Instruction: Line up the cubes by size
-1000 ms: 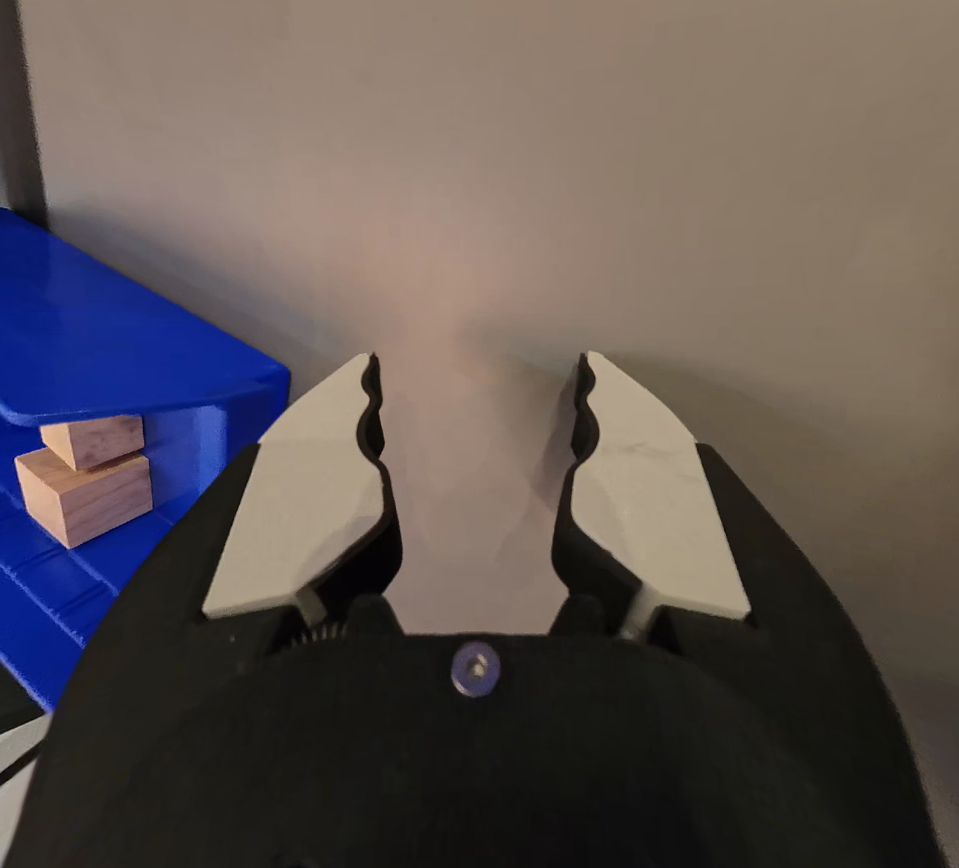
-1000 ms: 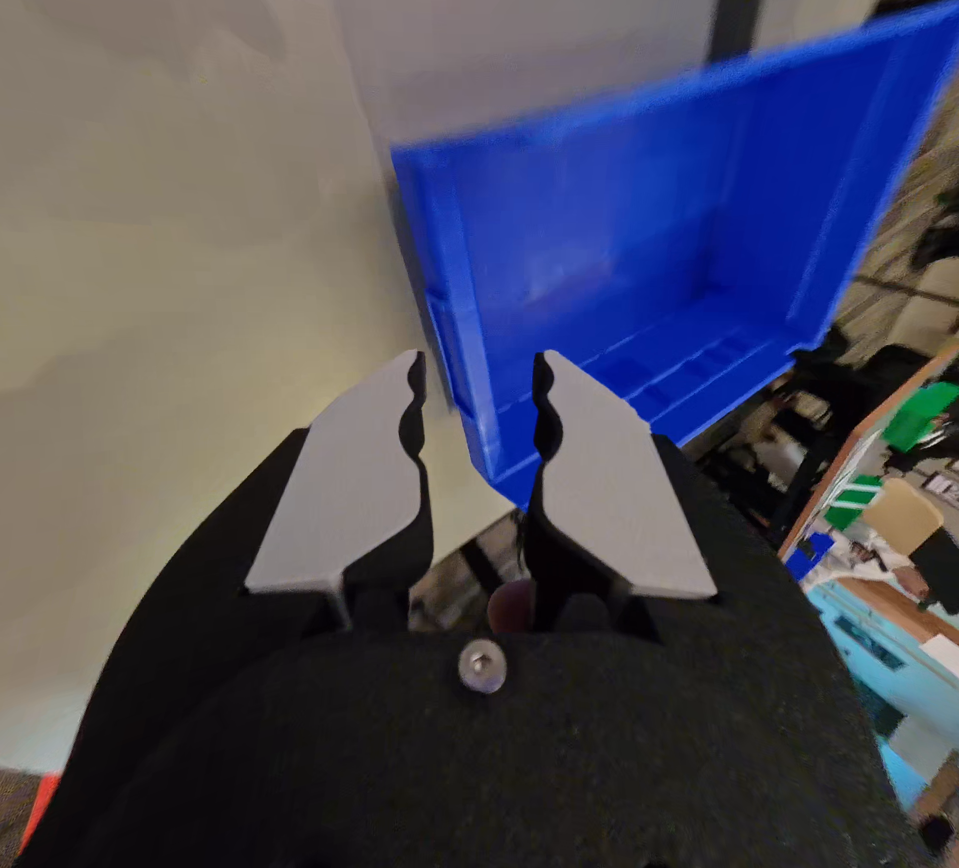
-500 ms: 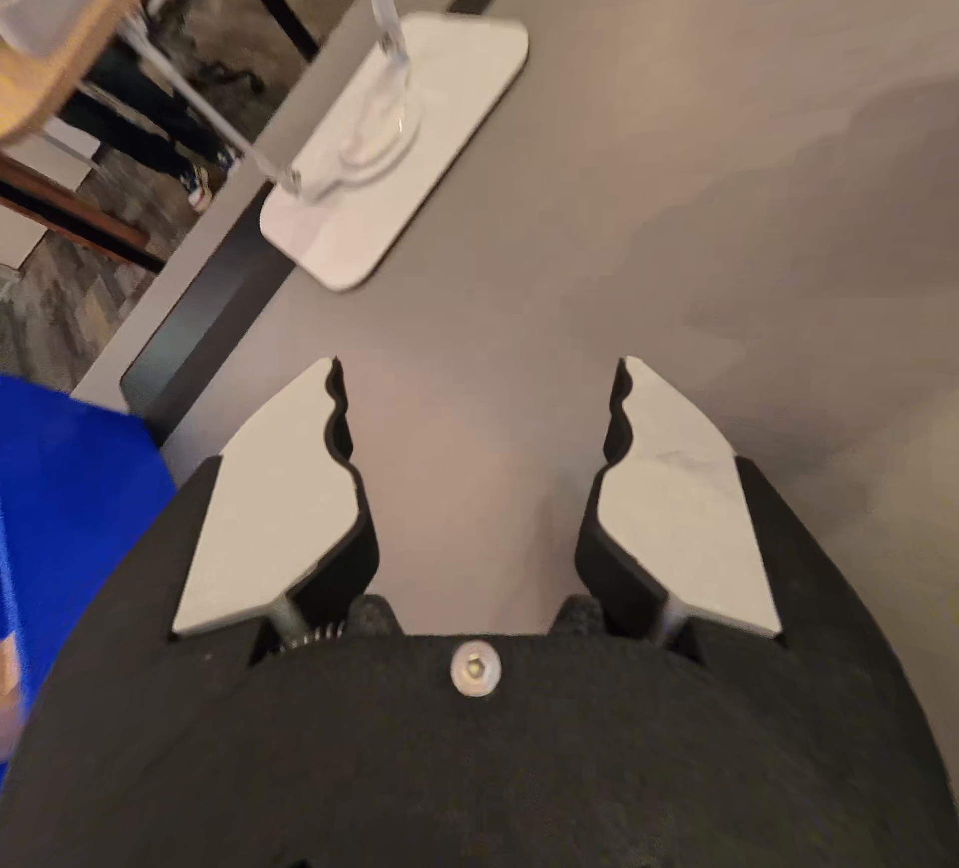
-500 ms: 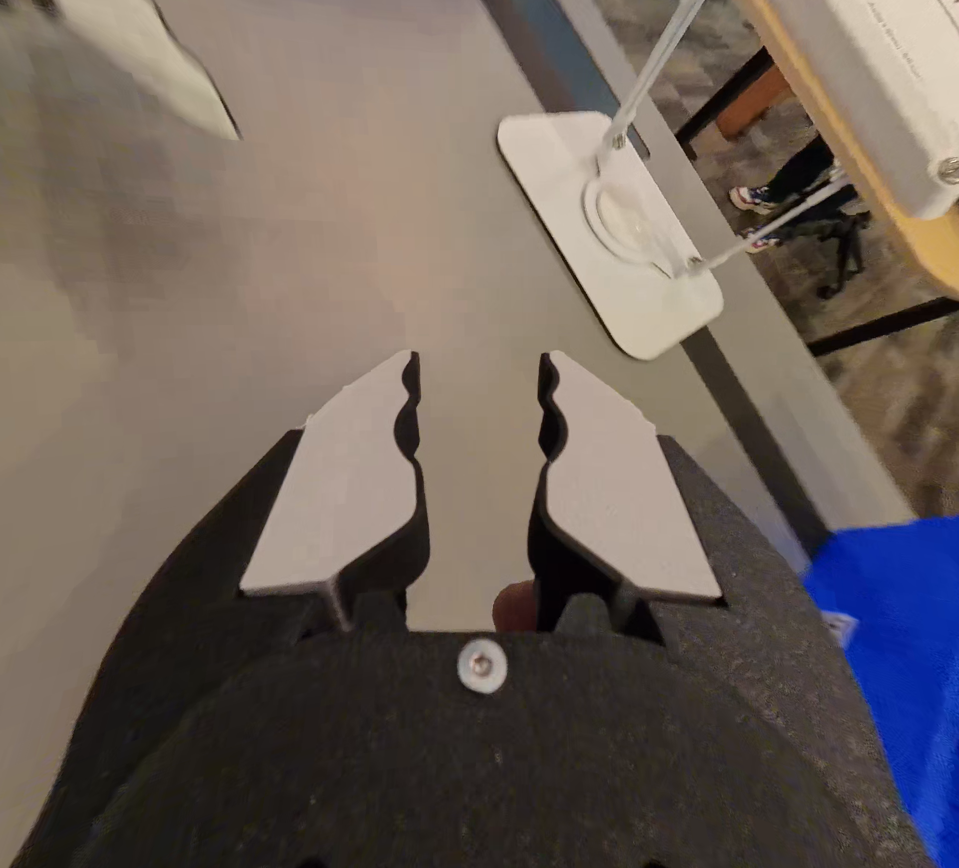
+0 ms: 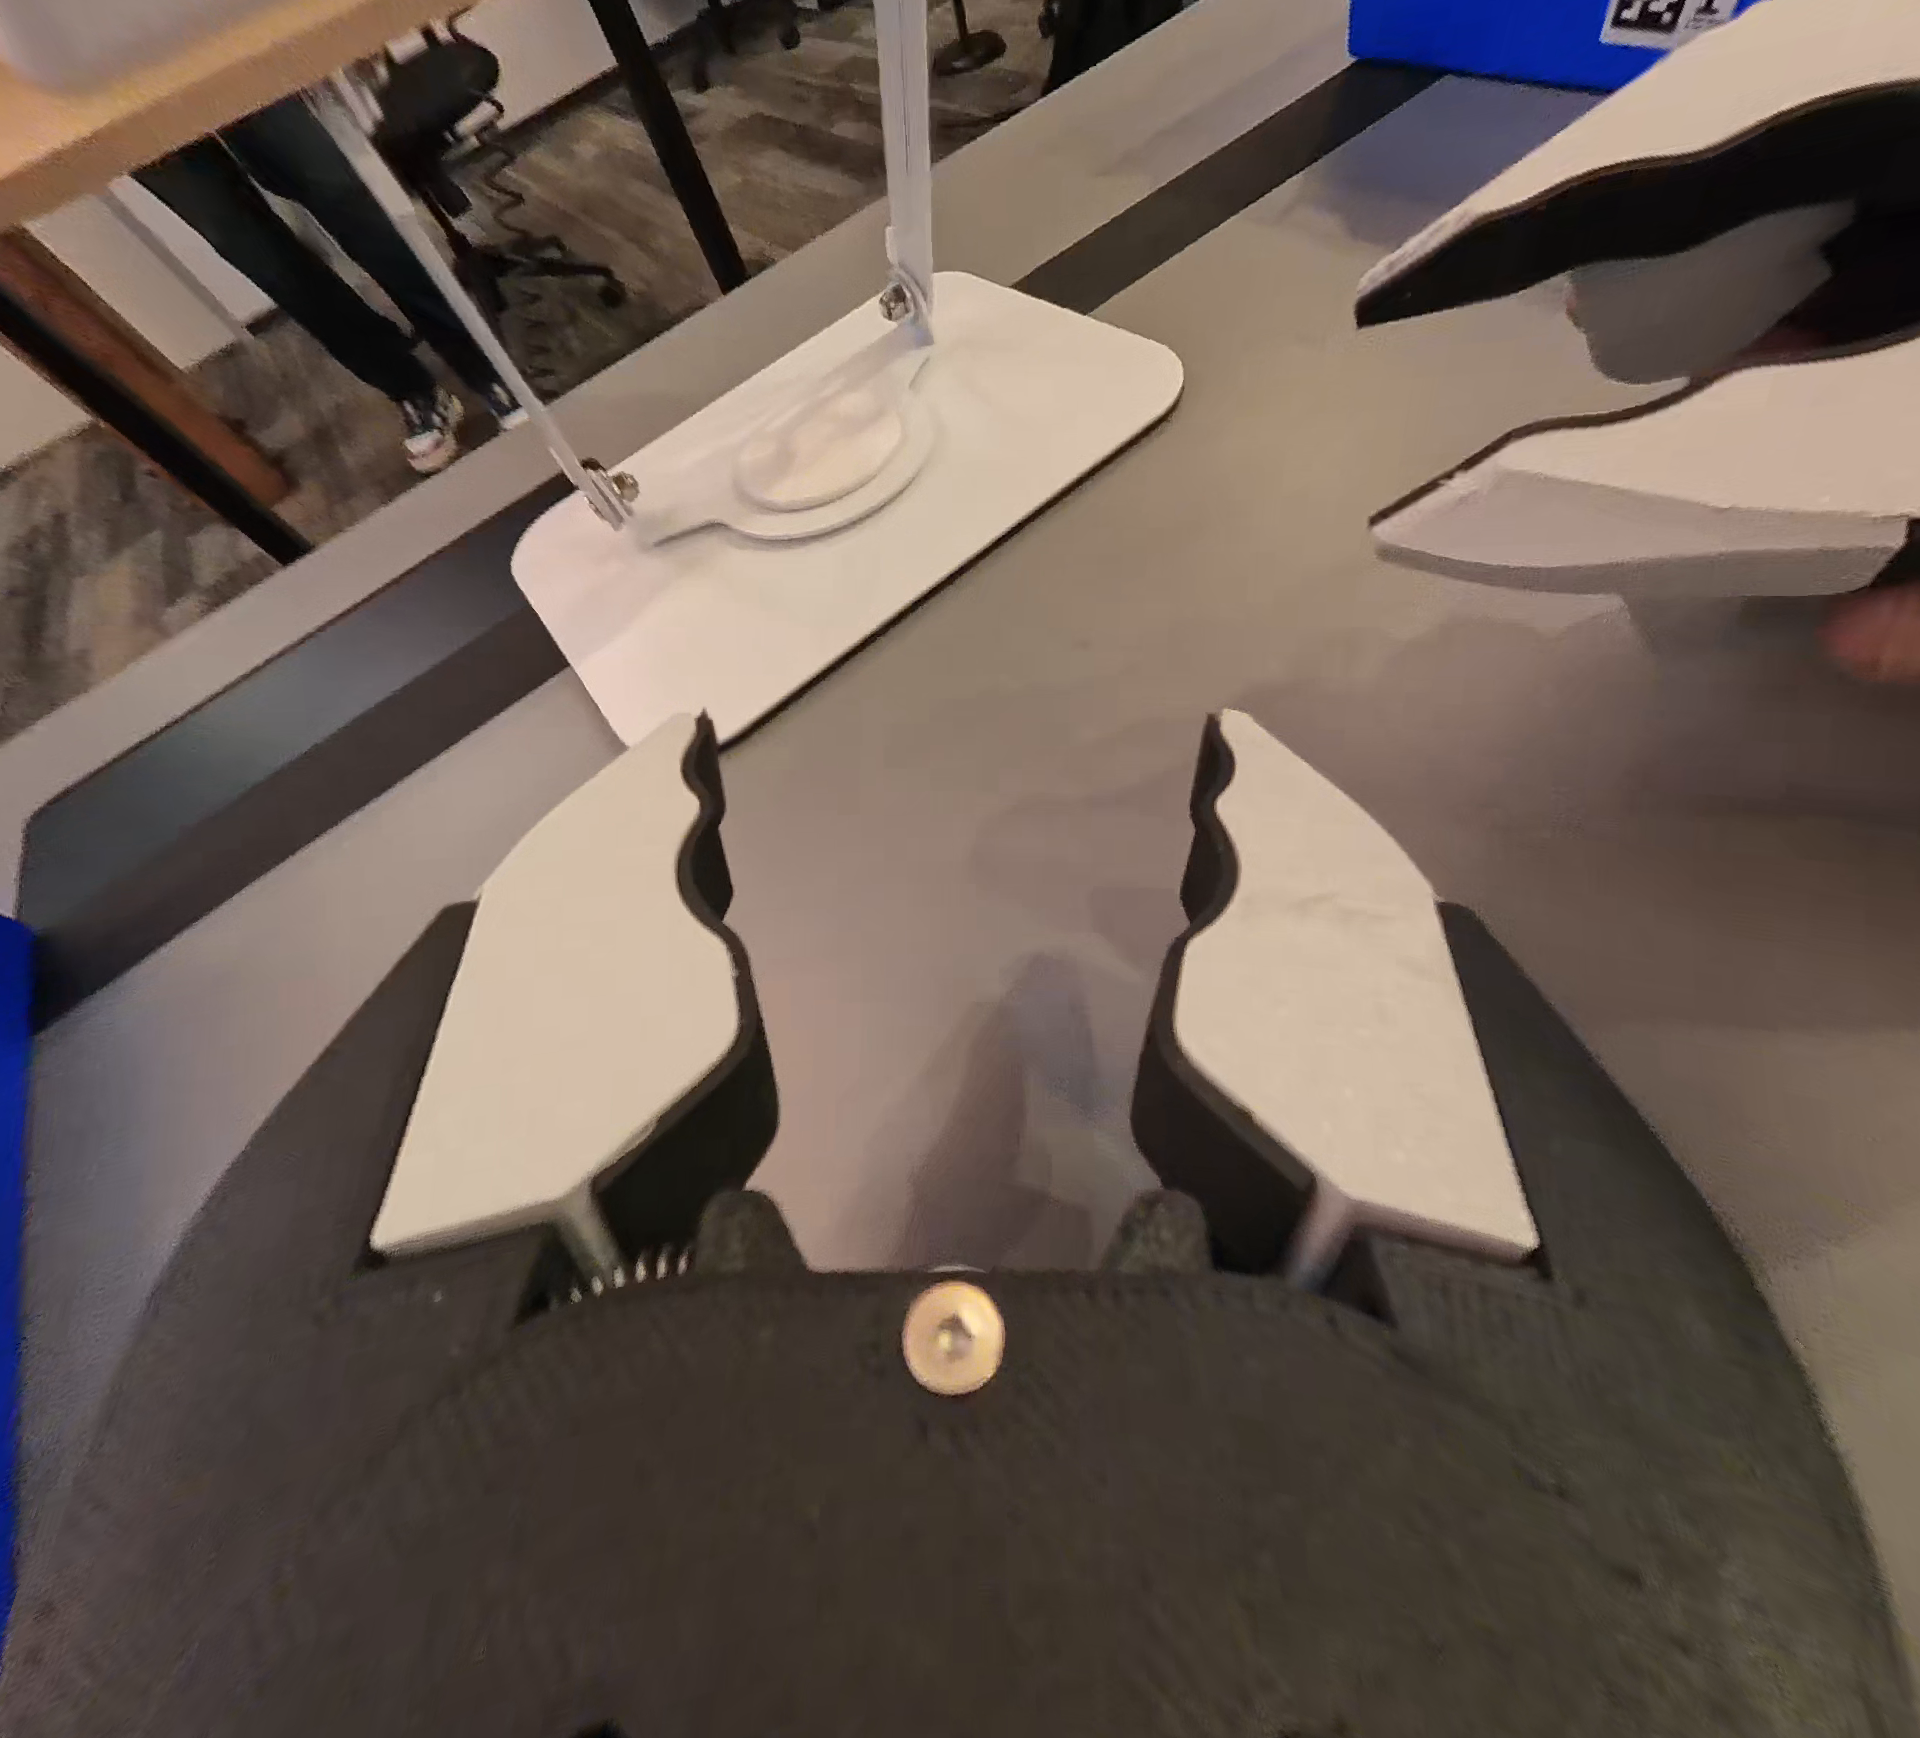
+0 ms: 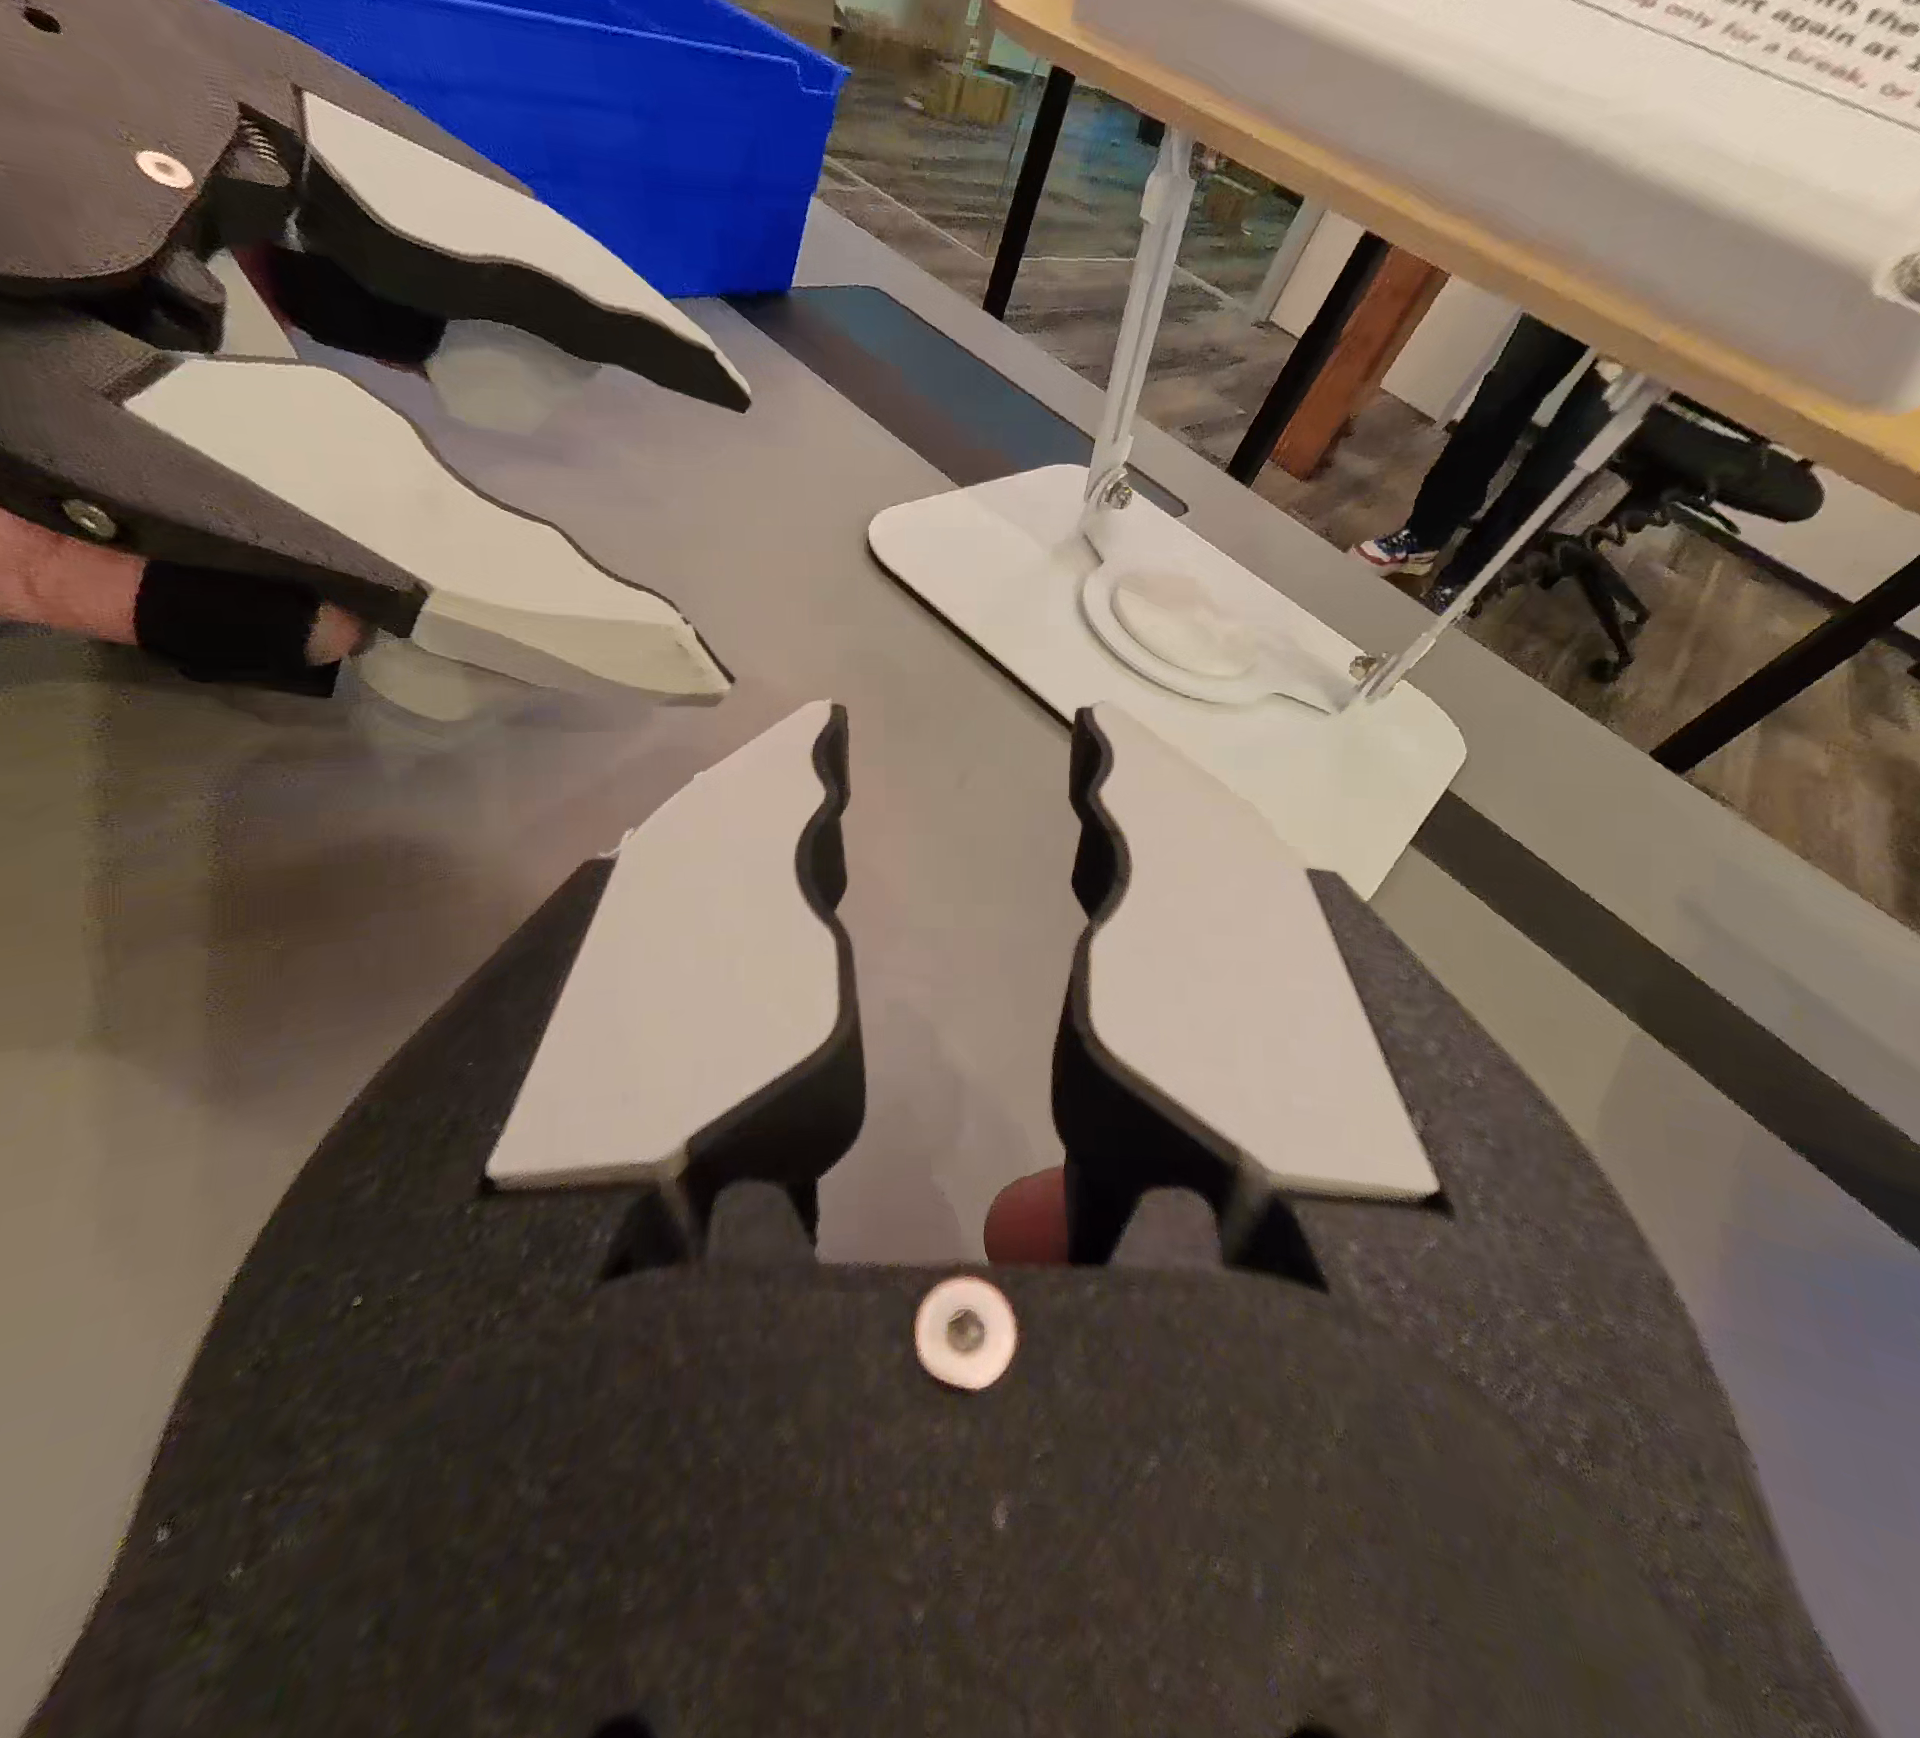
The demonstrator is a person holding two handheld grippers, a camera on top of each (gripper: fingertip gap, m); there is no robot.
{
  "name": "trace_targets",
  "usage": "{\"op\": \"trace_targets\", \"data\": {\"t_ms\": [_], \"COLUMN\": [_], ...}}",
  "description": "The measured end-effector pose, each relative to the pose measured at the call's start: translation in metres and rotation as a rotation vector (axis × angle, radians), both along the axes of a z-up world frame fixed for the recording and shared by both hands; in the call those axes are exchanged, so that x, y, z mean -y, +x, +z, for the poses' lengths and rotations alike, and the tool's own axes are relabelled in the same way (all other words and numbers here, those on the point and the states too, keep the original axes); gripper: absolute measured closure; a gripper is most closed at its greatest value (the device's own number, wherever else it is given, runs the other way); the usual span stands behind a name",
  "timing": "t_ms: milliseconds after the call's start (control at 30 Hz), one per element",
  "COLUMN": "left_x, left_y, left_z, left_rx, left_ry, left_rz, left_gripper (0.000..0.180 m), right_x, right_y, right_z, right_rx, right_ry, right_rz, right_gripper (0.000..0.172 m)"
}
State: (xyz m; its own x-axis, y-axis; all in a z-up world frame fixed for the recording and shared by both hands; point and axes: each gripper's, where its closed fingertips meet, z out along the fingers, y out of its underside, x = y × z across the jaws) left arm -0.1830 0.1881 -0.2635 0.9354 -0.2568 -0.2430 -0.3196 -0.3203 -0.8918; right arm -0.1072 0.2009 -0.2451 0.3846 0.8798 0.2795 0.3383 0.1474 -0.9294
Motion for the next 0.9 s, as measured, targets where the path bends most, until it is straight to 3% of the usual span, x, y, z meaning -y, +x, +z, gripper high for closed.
{"op": "trace_targets", "data": {"t_ms": [100,900], "left_x": [-0.001,-0.001], "left_y": [0.002,0.010], "left_z": [-0.001,-0.010], "left_rx": [-0.044,-0.126], "left_ry": [0.008,-0.023], "left_rz": [-0.008,-0.043], "left_gripper": [0.102,0.097], "right_x": [-0.001,0.007], "right_y": [0.001,-0.004], "right_z": [-0.002,-0.011], "right_rx": [0.004,0.104], "right_ry": [-0.024,0.110], "right_rz": [0.006,0.010], "right_gripper": [0.131,0.131]}}
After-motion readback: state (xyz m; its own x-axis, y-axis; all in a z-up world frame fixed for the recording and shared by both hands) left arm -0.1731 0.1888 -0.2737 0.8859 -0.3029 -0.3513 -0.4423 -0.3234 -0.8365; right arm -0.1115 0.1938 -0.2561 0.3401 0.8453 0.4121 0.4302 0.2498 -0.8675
